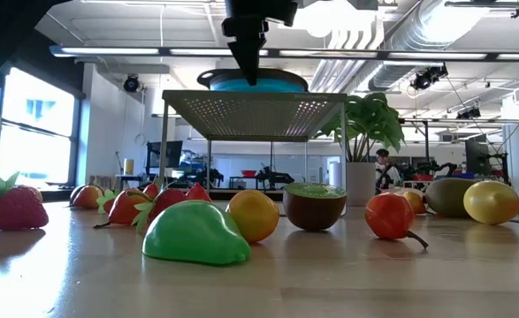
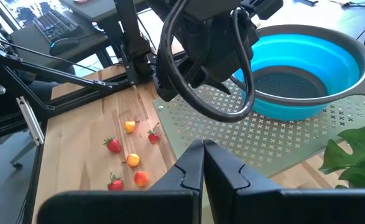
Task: Pick & Place Fruit
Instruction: Put the brown kiwi in the blue bowl on the shelf
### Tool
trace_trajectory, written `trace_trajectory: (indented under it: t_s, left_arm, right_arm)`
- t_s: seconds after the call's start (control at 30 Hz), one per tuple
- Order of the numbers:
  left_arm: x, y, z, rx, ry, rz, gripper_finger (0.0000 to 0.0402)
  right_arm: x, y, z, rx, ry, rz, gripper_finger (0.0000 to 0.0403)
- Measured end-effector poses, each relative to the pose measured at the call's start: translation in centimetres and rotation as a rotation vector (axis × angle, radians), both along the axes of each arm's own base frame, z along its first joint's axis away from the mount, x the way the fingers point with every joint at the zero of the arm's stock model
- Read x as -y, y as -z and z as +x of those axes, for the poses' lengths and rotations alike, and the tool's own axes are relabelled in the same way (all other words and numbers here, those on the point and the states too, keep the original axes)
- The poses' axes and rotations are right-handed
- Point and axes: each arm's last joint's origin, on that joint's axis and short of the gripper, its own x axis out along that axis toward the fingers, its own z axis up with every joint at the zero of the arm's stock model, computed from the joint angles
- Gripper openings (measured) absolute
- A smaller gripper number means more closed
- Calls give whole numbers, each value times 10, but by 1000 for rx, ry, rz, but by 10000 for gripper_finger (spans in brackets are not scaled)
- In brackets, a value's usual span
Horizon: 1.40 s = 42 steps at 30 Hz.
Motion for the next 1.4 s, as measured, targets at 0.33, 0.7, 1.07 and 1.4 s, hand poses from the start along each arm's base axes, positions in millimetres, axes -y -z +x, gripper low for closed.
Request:
trace_trajectory:
  t_s: [0.33, 0.7, 1.07, 1.4]
  left_arm:
    - [0, 0, 0, 2, 3, -8, 205]
    - [0, -1, 3, 30, 13, -19, 205]
    - [1, -10, -1, 71, -35, -33, 205]
    - [31, -50, -22, 220, 42, -108, 205]
  right_arm:
    - [0, 0, 0, 0, 0, 0, 4]
    - [0, 0, 0, -1, -2, -2, 3]
    - [0, 0, 0, -1, -2, -2, 4]
    - [0, 0, 0, -2, -2, -3, 4]
